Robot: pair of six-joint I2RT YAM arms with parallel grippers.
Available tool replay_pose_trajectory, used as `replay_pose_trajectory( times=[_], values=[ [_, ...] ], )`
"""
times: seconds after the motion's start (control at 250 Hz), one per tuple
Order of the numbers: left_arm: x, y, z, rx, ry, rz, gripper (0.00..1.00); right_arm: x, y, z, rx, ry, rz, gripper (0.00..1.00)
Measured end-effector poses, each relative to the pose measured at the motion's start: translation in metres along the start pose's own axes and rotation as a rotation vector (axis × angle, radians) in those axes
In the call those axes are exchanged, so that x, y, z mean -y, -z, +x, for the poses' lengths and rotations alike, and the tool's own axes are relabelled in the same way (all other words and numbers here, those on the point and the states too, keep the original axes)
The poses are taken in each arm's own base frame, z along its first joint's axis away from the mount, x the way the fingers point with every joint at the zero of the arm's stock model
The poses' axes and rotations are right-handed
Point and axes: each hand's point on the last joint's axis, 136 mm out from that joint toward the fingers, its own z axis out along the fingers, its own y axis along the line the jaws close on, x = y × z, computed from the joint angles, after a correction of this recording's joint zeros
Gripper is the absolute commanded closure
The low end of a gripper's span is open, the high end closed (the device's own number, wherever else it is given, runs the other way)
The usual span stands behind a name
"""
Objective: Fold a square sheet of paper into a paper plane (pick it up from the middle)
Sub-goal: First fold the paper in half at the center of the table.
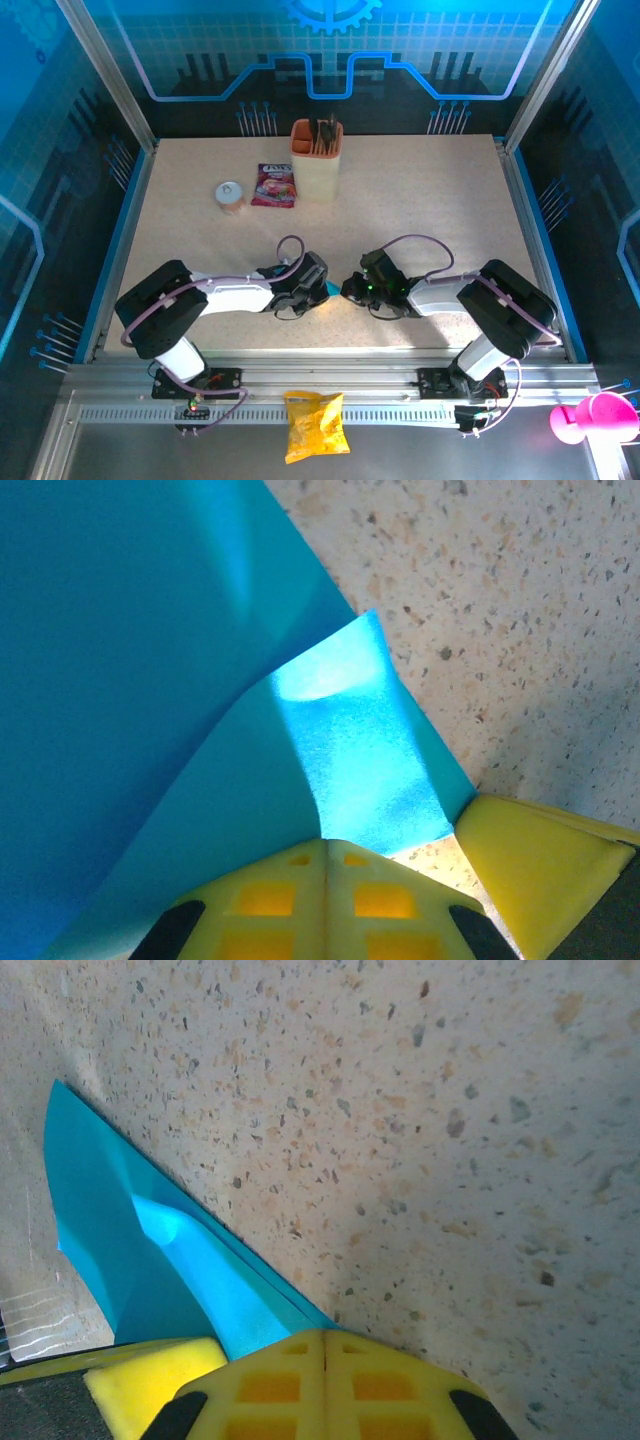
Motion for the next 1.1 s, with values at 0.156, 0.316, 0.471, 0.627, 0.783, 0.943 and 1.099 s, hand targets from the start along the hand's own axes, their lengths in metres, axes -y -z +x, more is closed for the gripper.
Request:
replay_pose_trajectory(
  times=[0.156,0.316,0.471,0.627,0.783,0.943,1.099],
  values=[
    [-0.011,0.005,-0.004,0.013,0.021,0.004,1.00,-0.001,-0.001,-0.001,-0.003,-0.008,0.004,1.00],
    [-0.024,0.012,-0.010,0.028,0.053,0.008,1.00,-0.001,-0.001,-0.001,-0.004,-0.013,0.007,1.00],
    [-0.036,0.017,-0.015,0.041,0.079,0.021,1.00,-0.001,-0.002,-0.001,-0.006,-0.014,0.010,1.00],
    [-0.048,0.023,-0.018,0.059,0.099,0.033,1.00,-0.001,-0.003,-0.001,-0.007,-0.019,0.012,1.00],
    [-0.069,0.035,-0.019,0.084,0.136,0.038,1.00,-0.001,-0.003,-0.001,-0.008,-0.022,0.013,1.00],
    [-0.097,0.054,-0.019,0.118,0.164,-0.005,1.00,-0.001,-0.003,-0.001,-0.008,-0.022,0.013,1.00],
    [-0.103,0.068,-0.021,0.131,0.129,-0.034,0.98,-0.002,-0.003,-0.001,-0.009,-0.022,0.013,1.00]
  ],
)
